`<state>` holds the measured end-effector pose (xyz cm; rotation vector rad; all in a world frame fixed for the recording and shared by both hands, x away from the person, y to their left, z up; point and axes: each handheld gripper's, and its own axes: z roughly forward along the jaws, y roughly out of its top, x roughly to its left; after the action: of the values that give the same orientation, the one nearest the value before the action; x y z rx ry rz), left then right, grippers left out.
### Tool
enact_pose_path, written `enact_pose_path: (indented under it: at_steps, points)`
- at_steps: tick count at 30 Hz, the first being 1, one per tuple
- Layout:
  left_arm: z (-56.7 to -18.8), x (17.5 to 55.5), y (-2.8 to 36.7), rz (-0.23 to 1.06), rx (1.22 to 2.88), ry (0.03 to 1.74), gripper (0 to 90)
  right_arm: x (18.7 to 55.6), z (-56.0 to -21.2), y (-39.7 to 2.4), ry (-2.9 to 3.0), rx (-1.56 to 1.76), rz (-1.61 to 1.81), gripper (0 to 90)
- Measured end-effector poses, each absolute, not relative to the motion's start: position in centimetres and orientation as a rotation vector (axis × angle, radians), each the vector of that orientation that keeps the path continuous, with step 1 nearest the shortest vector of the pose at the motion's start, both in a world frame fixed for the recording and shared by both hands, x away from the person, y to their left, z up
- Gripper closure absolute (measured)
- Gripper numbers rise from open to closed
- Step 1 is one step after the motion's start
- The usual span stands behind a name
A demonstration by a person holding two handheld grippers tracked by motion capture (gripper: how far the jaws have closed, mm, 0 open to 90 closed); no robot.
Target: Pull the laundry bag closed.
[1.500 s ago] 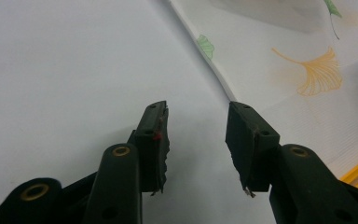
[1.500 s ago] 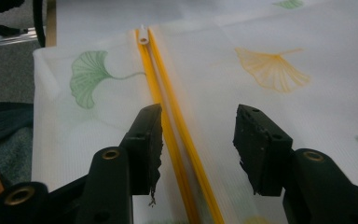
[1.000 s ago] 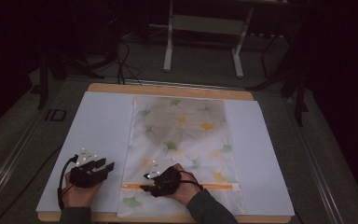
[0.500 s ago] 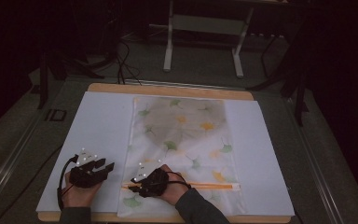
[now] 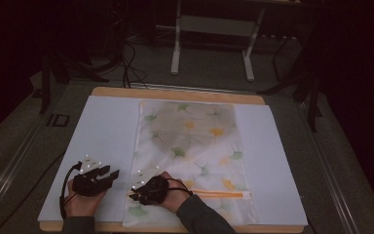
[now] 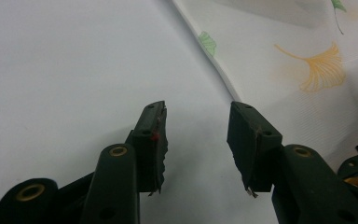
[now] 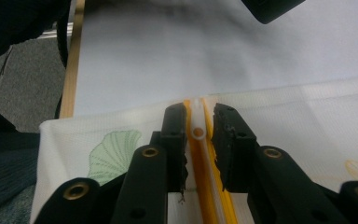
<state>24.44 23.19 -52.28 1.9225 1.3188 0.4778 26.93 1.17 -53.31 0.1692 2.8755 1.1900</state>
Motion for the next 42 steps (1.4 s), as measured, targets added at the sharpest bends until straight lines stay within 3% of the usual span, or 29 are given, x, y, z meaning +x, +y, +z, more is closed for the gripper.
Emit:
enact_pose_path:
  at_steps: [10,26,42]
  points:
    - [-52.3,24.5,23.1,0.476,1.926,1.317,57.0,27.1,-53.6,2.1,2.894,0.141,1.147,83.2]
    - [-51.9,23.4,22.8,0.430,1.940,1.292,57.1,27.0,-53.1,1.5,2.880,0.134,1.161,84.2]
    - [-51.8,21.0,21.8,0.296,1.940,1.276,55.1,26.8,-53.0,1.2,2.868,0.149,1.162,84.2]
